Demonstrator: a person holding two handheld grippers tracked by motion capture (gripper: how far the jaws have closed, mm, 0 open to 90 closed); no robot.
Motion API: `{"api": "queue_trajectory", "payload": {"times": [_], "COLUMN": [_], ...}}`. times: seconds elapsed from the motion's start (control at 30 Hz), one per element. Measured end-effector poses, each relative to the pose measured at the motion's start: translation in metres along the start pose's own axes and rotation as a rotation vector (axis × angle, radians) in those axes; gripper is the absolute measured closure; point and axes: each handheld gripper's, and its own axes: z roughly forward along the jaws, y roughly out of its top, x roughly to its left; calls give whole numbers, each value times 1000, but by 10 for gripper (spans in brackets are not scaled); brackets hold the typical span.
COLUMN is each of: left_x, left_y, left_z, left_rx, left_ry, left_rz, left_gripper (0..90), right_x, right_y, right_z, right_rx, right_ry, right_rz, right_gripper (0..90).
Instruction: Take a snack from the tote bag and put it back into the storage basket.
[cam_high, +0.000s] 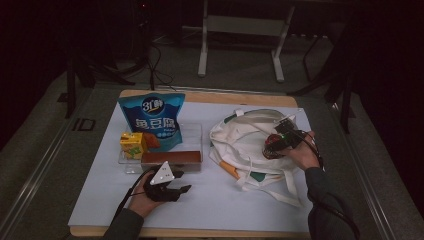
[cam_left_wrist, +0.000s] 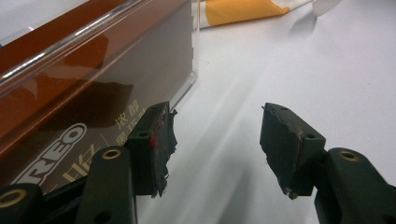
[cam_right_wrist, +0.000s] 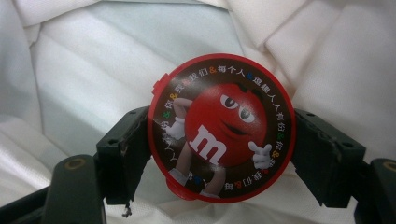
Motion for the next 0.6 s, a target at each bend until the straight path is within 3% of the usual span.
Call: {"api": "queue_trajectory", "payload": {"times": [0.2, 0.27, 0.6], "left_x": [0, 0, 0], "left_y": [0, 0, 0], "left_z": [0, 0, 0], "left_rx": [0, 0, 0], "left_ry": [-1, -1, -2], "left_rz": [-1, -1, 0], "left_gripper": [438, 438, 437], "right_x": [3, 5, 6], "right_y": [3, 5, 3], "right_z": [2, 3, 4], "right_rx": [-5, -6, 12], "right_ry": [-21, -30, -22], "right_rz": [104, 116, -27], "right_gripper": [255, 255, 241]}}
